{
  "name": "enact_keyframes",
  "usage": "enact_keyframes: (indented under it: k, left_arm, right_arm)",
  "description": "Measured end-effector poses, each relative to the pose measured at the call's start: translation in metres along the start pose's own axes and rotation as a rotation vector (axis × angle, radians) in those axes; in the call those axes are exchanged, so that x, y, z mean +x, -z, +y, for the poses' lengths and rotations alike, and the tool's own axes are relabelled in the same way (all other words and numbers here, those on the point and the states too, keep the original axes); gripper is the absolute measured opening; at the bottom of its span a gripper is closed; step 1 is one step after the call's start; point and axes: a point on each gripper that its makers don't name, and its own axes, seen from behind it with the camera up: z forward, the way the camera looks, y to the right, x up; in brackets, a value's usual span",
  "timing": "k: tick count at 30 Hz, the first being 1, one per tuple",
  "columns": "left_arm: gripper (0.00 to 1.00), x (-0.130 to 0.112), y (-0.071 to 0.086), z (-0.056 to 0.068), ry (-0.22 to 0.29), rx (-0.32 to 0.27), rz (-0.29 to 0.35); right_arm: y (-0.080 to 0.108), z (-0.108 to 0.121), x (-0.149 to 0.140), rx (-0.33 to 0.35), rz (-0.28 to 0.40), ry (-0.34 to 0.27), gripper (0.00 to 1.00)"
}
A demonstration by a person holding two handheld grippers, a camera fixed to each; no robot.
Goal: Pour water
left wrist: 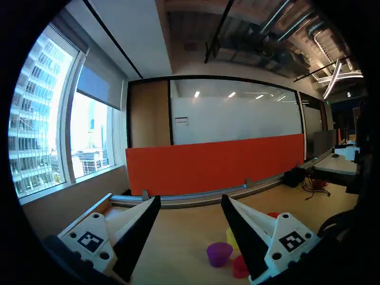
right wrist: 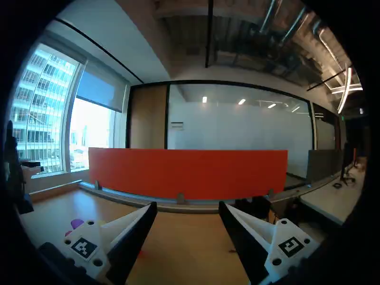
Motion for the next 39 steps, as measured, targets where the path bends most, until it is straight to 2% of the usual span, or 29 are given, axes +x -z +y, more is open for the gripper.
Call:
enact_keyframes:
  k: [5,13,17,23,32,39]
  left_arm:
    - [0.94,0.018,-0.007,0.004,0.005,-0.027,-0.01]
    - [0.94,0.05,-0.013,-0.003,-0.008,-0.025,0.008]
    - [0.94,0.055,-0.013,-0.003,-0.016,-0.027,0.008]
    - [0.94,0.051,-0.014,0.01,-0.014,-0.082,-0.008]
    - [0.94,0.048,-0.007,0.04,-0.014,-0.226,-0.022]
    - [0.94,0.049,-0.002,0.054,-0.019,-0.287,-0.029]
  right_arm:
    - [-0.003,-0.001,0.015,0.012,-0.009,-0.001,1.0]
    - [-0.007,-0.001,0.036,0.031,-0.012,-0.004,1.0]
    - [-0.009,0.002,0.04,0.032,-0.007,-0.004,1.0]
    - [-0.009,-0.004,0.038,0.074,-0.016,-0.006,1.0]
    - [0.0,-0.027,0.046,0.218,-0.005,-0.012,1.0]
    - [0.007,-0.037,0.056,0.287,-0.008,-0.016,1.0]
